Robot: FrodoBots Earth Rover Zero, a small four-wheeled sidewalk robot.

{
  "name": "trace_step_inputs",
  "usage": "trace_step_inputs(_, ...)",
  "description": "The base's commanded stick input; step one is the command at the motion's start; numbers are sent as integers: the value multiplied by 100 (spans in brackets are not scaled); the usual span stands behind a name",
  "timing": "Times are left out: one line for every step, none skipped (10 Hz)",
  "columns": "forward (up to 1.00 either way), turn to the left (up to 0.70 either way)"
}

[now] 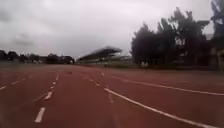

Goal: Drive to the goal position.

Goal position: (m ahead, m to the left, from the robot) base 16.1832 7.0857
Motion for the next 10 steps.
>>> trace_step_inputs(70, 0)
trace_step_inputs(70, 0)
trace_step_inputs(70, 0)
trace_step_inputs(70, 0)
trace_step_inputs(70, 0)
trace_step_inputs(70, 0)
trace_step_inputs(70, 0)
trace_step_inputs(70, 0)
trace_step_inputs(70, 0)
trace_step_inputs(70, 0)
